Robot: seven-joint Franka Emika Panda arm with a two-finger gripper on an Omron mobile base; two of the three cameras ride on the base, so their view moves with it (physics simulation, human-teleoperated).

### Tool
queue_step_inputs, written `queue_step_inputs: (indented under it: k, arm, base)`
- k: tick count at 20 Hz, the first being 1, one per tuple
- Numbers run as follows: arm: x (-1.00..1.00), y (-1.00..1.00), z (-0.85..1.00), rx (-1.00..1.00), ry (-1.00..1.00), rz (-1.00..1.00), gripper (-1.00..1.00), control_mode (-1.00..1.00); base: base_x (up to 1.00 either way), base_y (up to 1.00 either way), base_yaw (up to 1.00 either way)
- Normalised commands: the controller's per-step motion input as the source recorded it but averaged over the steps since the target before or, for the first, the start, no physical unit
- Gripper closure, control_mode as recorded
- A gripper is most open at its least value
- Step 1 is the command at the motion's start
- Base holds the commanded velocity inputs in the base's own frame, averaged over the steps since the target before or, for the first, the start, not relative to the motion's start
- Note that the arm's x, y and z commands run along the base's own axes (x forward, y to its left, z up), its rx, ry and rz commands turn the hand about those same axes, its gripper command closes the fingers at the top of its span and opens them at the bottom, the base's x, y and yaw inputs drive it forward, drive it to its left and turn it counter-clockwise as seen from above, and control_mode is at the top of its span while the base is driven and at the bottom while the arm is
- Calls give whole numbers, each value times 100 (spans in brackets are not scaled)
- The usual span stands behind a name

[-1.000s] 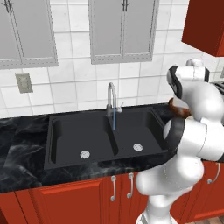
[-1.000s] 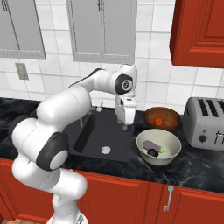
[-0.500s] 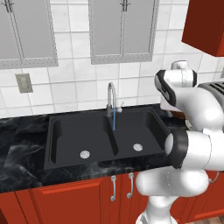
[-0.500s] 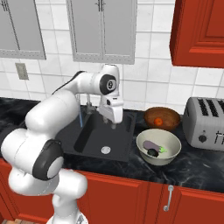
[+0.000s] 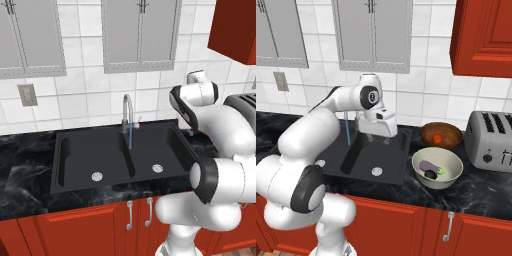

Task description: Pick the eggplants from the sink and place them in one bowl. Place the apple in the other bowl. Then turn off the sink faucet.

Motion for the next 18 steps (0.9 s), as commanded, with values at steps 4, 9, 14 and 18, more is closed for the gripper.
queue_step_inputs:
  k: [4,9,14,18]
  arm:
    - [0,4,0,3,-7,46,-100,-100]
    - [13,10,0,10,-12,49,-100,-100]
    - [33,23,0,10,-7,55,-100,-100]
    - [22,22,0,4,-8,51,-100,-100]
  base:
    - [0,0,0]
    - [0,0,0]
    - [0,0,0]
    - [0,0,0]
